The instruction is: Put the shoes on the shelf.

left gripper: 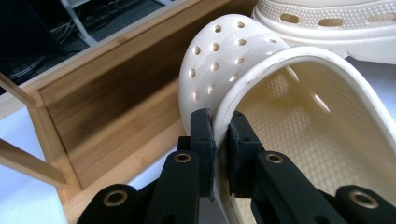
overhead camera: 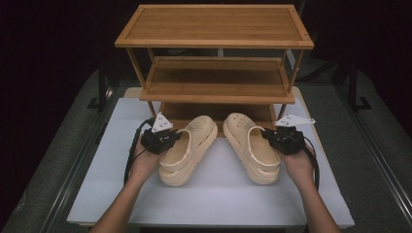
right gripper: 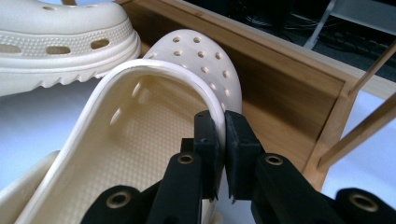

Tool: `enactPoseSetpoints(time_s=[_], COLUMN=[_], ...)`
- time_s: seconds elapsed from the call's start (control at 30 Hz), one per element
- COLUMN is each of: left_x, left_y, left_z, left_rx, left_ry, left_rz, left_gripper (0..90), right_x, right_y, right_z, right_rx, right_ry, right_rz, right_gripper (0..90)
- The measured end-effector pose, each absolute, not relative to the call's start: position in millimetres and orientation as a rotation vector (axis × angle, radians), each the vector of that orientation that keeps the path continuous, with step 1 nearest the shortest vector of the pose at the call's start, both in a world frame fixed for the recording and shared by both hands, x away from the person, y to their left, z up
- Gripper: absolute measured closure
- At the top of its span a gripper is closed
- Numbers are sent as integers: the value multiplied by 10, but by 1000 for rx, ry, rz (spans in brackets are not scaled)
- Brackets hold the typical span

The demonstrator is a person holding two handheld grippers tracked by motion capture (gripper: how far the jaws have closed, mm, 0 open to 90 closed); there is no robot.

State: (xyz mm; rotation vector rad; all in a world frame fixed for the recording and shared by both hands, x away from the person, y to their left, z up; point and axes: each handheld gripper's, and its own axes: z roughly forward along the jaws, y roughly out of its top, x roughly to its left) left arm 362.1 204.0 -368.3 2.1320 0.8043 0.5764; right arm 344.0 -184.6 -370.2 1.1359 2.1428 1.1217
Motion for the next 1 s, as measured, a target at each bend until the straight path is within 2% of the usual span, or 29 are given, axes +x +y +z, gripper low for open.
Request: enactPoseSetpoints(time_s=[0.57, 1.0], left_x=[4134, 4292], left_y=[1859, 1682], left_z=[-3810, -3883], left_rx=[2124, 2118], left_ry=[906, 902], left_rz=[733, 827], left_gripper=[830, 829], right_x=[3927, 4142], right_y=[-1588, -1386], right_z=[-3818, -3894], right_rx=[1169, 1176], right_ry=[2100, 2043], right_rz=[1064, 1050], right_gripper=[841, 840])
